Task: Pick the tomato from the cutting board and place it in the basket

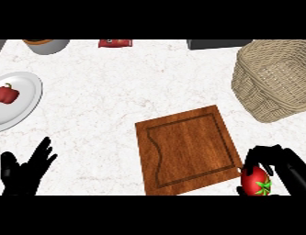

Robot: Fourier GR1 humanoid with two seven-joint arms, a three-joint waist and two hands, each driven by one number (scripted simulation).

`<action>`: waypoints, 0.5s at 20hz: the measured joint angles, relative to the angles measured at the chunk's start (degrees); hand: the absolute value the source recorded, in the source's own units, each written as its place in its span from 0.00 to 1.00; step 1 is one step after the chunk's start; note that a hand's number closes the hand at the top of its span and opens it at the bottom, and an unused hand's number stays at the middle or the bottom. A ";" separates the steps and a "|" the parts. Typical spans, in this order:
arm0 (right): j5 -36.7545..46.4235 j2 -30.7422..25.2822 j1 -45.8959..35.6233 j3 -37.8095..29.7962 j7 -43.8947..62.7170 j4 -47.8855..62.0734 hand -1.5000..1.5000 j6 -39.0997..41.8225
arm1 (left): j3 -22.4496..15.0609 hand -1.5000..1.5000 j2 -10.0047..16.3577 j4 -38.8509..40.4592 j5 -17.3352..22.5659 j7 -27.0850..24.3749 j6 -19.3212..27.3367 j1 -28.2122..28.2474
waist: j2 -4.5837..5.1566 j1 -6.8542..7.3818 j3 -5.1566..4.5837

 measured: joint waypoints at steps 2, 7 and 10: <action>-5.88 0.18 1.27 -3.84 3.23 -5.94 1.00 2.87 | -0.15 0.50 -0.12 -0.13 0.04 -0.24 -0.25 -0.06 | 0.05 0.29 -0.08; -19.23 -2.37 -1.69 -16.07 17.08 -16.61 1.00 8.58 | -0.66 0.50 0.00 0.34 -0.31 -0.78 -1.09 -1.21 | 0.42 1.97 -0.20; -27.61 -5.49 -5.82 -23.42 26.07 -19.28 1.00 10.48 | -0.89 0.50 -0.12 1.01 -0.54 0.03 -1.15 -2.37 | 0.57 2.78 -0.19</action>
